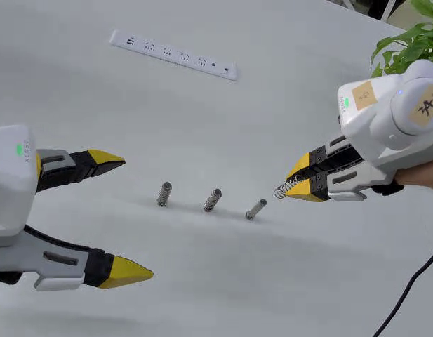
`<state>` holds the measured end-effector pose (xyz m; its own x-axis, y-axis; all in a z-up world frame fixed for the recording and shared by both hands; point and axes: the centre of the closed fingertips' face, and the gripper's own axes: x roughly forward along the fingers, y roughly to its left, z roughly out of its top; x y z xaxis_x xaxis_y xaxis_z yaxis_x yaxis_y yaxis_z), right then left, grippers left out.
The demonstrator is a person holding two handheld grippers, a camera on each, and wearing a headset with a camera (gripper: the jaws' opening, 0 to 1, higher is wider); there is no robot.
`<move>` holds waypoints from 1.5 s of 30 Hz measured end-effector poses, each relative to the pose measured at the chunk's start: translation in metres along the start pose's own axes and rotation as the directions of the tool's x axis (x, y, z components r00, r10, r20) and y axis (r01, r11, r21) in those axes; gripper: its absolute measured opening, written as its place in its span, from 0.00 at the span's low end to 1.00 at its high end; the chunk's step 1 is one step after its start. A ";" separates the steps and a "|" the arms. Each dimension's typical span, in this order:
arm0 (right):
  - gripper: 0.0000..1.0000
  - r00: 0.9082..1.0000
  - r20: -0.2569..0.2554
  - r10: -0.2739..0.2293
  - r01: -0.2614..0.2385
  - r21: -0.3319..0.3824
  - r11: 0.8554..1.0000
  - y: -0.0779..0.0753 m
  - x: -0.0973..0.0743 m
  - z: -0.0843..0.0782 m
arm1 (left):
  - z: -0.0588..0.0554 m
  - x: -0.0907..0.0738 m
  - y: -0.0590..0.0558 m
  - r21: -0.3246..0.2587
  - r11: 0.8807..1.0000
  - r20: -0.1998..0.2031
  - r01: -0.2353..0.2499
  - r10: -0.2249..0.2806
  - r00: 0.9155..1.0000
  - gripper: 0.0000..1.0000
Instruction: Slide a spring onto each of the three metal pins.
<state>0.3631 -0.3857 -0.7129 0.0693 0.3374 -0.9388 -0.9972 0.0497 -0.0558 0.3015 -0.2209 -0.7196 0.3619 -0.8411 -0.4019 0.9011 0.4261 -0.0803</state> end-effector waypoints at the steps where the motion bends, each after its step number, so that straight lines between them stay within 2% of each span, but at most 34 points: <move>1: 0.06 1.000 -0.004 0.003 -0.003 0.005 1.000 -0.001 0.002 -0.001 | -0.001 -0.001 0.000 -0.005 1.000 -0.001 0.003 -0.003 1.000 0.91; 3: 0.06 1.000 -0.014 0.008 -0.008 0.008 1.000 -0.010 0.012 -0.005 | -0.005 -0.002 0.002 0.000 1.000 -0.010 -0.001 0.001 1.000 0.93; 11: 0.06 0.999 -0.043 0.029 -0.028 0.024 0.999 -0.012 0.032 -0.017 | -0.015 -0.005 0.002 0.000 1.000 -0.035 0.005 -0.005 0.999 0.99; 19: 0.06 0.998 -0.060 0.038 -0.036 0.033 0.999 -0.007 0.038 -0.021 | -0.018 -0.003 0.002 -0.007 1.000 -0.029 0.012 -0.012 1.000 0.99; 45: 0.06 0.996 -0.070 0.057 -0.054 0.046 0.997 -0.010 0.049 -0.024 | -0.018 -0.001 0.000 -0.034 0.999 -0.014 0.022 -0.022 1.000 0.99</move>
<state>0.3757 -0.3918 -0.7666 0.0104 0.2732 -0.9619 -0.9972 0.0747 0.0105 0.2965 -0.2139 -0.7355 0.3383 -0.8458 -0.4125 0.9003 0.4185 -0.1196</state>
